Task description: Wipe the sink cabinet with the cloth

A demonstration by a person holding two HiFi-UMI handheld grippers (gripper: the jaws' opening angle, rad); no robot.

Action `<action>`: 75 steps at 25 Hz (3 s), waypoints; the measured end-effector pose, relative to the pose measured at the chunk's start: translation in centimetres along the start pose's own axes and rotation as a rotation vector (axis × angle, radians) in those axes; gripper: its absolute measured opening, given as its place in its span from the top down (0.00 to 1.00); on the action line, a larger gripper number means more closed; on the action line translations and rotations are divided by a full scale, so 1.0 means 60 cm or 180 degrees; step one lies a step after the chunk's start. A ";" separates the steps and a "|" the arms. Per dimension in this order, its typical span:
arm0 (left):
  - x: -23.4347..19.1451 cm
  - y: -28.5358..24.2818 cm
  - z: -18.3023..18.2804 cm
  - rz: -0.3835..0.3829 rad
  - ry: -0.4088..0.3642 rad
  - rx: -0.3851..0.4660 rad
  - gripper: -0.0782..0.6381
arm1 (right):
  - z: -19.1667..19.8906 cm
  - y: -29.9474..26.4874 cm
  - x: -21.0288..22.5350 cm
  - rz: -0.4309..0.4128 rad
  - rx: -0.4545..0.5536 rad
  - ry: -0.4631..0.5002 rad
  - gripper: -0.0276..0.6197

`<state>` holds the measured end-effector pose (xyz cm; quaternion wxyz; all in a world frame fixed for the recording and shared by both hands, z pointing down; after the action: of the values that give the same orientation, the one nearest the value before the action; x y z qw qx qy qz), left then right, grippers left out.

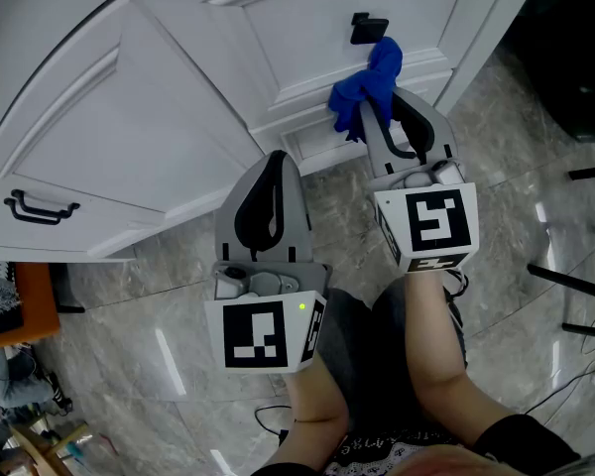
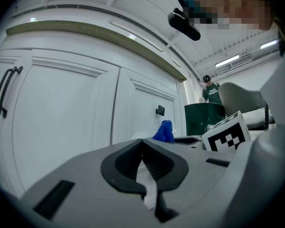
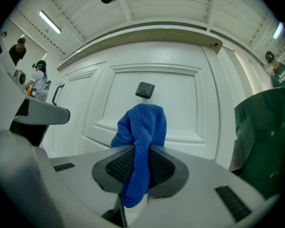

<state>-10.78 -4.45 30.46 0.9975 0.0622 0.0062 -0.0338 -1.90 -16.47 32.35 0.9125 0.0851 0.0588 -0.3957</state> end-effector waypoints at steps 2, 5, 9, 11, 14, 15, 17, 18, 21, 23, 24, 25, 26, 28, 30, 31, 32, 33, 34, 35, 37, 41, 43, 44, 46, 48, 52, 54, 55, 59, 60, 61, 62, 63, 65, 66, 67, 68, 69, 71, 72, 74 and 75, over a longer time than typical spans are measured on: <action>0.002 -0.001 0.000 0.0020 0.0032 0.0010 0.88 | 0.000 0.001 0.001 0.0006 -0.0004 -0.0002 0.83; 0.004 -0.002 0.001 0.0052 0.0076 0.0026 0.88 | 0.002 0.001 0.004 0.0019 -0.0007 -0.0011 0.83; 0.003 -0.002 0.002 0.0042 0.0070 0.0020 0.88 | 0.002 0.001 0.005 0.0027 -0.0006 -0.0022 0.83; 0.004 -0.002 0.001 0.0039 0.0068 0.0020 0.88 | 0.002 0.002 0.007 0.0032 -0.0006 -0.0025 0.83; 0.004 -0.003 0.002 0.0042 0.0068 0.0013 0.88 | 0.002 0.002 0.009 0.0035 -0.0001 -0.0034 0.83; 0.005 -0.004 0.002 0.0044 0.0068 0.0010 0.88 | 0.002 0.002 0.009 0.0036 -0.0001 -0.0035 0.83; 0.005 -0.004 0.002 0.0047 0.0067 0.0008 0.88 | 0.002 0.002 0.010 0.0041 -0.0002 -0.0037 0.83; 0.006 -0.005 0.003 0.0049 0.0067 0.0010 0.88 | 0.002 0.002 0.011 0.0045 -0.0002 -0.0039 0.83; 0.007 -0.005 0.003 0.0056 0.0065 0.0010 0.88 | 0.002 0.003 0.012 0.0051 -0.0001 -0.0044 0.83; 0.007 -0.005 0.003 0.0056 0.0066 0.0007 0.88 | 0.002 0.003 0.013 0.0058 0.0002 -0.0044 0.83; 0.006 -0.005 0.003 0.0055 0.0067 0.0006 0.88 | 0.002 0.003 0.013 0.0061 0.0003 -0.0045 0.83; 0.006 -0.005 0.003 0.0054 0.0067 0.0007 0.88 | 0.002 0.003 0.013 0.0063 0.0004 -0.0046 0.83; 0.006 -0.005 0.003 0.0055 0.0067 0.0008 0.88 | 0.002 0.003 0.014 0.0067 0.0003 -0.0046 0.83; 0.006 -0.005 0.003 0.0055 0.0067 0.0009 0.88 | 0.003 0.003 0.015 0.0076 0.0000 -0.0046 0.83; 0.006 -0.005 0.004 0.0052 0.0070 0.0007 0.88 | 0.003 0.004 0.017 0.0089 0.0000 -0.0050 0.83; 0.006 -0.006 0.004 0.0052 0.0071 0.0005 0.88 | 0.004 0.004 0.019 0.0094 0.0001 -0.0054 0.83; 0.007 -0.006 0.004 0.0053 0.0072 0.0004 0.88 | 0.004 0.004 0.020 0.0098 0.0002 -0.0058 0.83; 0.007 -0.006 0.004 0.0055 0.0072 0.0004 0.88 | 0.004 0.005 0.021 0.0101 0.0002 -0.0061 0.83; 0.007 -0.006 0.004 0.0058 0.0073 0.0004 0.88 | 0.004 0.005 0.022 0.0105 0.0003 -0.0062 0.83; 0.007 -0.007 0.004 0.0060 0.0073 0.0004 0.88 | 0.004 0.005 0.023 0.0110 0.0004 -0.0061 0.83; 0.007 -0.007 0.004 0.0064 0.0072 0.0007 0.88 | 0.005 0.005 0.025 0.0121 0.0003 -0.0061 0.83; 0.008 -0.007 0.004 0.0068 0.0071 0.0007 0.88 | 0.006 0.006 0.028 0.0145 0.0000 -0.0063 0.83; 0.008 -0.006 0.004 0.0070 0.0070 0.0008 0.88 | 0.006 0.006 0.030 0.0158 -0.0005 -0.0065 0.83; 0.008 -0.006 0.003 0.0069 0.0070 0.0008 0.88 | 0.006 0.007 0.031 0.0166 -0.0007 -0.0068 0.83; 0.009 -0.006 0.003 0.0067 0.0070 0.0009 0.88 | 0.007 0.007 0.035 0.0183 -0.0010 -0.0075 0.83; 0.009 -0.006 0.002 0.0068 0.0067 0.0009 0.88 | 0.007 0.008 0.037 0.0200 -0.0013 -0.0077 0.83; 0.010 -0.006 0.002 0.0072 0.0061 0.0010 0.88 | 0.008 0.009 0.042 0.0232 -0.0016 -0.0087 0.83; 0.011 -0.006 0.001 0.0073 0.0060 0.0012 0.88 | 0.008 0.009 0.044 0.0242 -0.0017 -0.0090 0.83; 0.011 -0.006 0.001 0.0073 0.0059 0.0013 0.88 | 0.008 0.010 0.045 0.0246 -0.0018 -0.0090 0.83; 0.013 -0.006 0.001 0.0081 0.0056 0.0011 0.88 | 0.008 0.011 0.049 0.0271 -0.0021 -0.0097 0.83; 0.013 -0.006 0.001 0.0082 0.0055 0.0011 0.88 | 0.008 0.011 0.050 0.0278 -0.0020 -0.0100 0.83; 0.013 -0.006 0.001 0.0080 0.0055 0.0009 0.88 | 0.008 0.011 0.050 0.0283 -0.0021 -0.0103 0.83; 0.013 -0.007 0.001 0.0078 0.0054 0.0007 0.88 | 0.008 0.011 0.051 0.0288 -0.0021 -0.0106 0.83; 0.014 -0.007 0.001 0.0077 0.0052 0.0006 0.88 | 0.008 0.011 0.052 0.0293 -0.0022 -0.0109 0.83; 0.014 -0.007 0.001 0.0081 0.0047 0.0007 0.88 | 0.009 0.012 0.055 0.0309 -0.0022 -0.0118 0.83; 0.015 -0.007 0.001 0.0084 0.0045 0.0009 0.88 | 0.009 0.012 0.056 0.0320 -0.0022 -0.0125 0.83; 0.015 -0.008 0.000 0.0087 0.0044 0.0011 0.88 | 0.010 0.013 0.058 0.0332 -0.0023 -0.0132 0.83; 0.016 -0.008 0.000 0.0088 0.0043 0.0011 0.88 | 0.010 0.013 0.060 0.0346 -0.0024 -0.0139 0.83; 0.016 -0.008 0.000 0.0088 0.0042 0.0010 0.88 | 0.010 0.014 0.061 0.0359 -0.0027 -0.0145 0.83; 0.016 -0.008 0.000 0.0087 0.0042 0.0007 0.88 | 0.011 0.015 0.065 0.0380 -0.0031 -0.0152 0.83; 0.016 -0.008 0.000 0.0087 0.0042 0.0005 0.88 | 0.011 0.015 0.066 0.0388 -0.0032 -0.0152 0.83; 0.016 -0.008 0.000 0.0090 0.0040 0.0003 0.88 | 0.010 0.015 0.068 0.0400 -0.0032 -0.0151 0.83; 0.017 -0.008 0.000 0.0092 0.0040 0.0003 0.88 | 0.011 0.015 0.069 0.0406 -0.0033 -0.0152 0.83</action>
<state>-9.80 -5.00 30.41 0.9978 0.0630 0.0115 -0.0190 1.59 -18.92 32.34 0.9375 0.0746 0.0335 -0.3384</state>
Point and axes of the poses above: the fingertips, and each gripper's own axes: y backward along the fingers, x to its right, z out of its underside, the point moved 4 cm from there along y, backward along the fingers, and after that the axes turned 7 degrees about x, right-handed, at the moved point
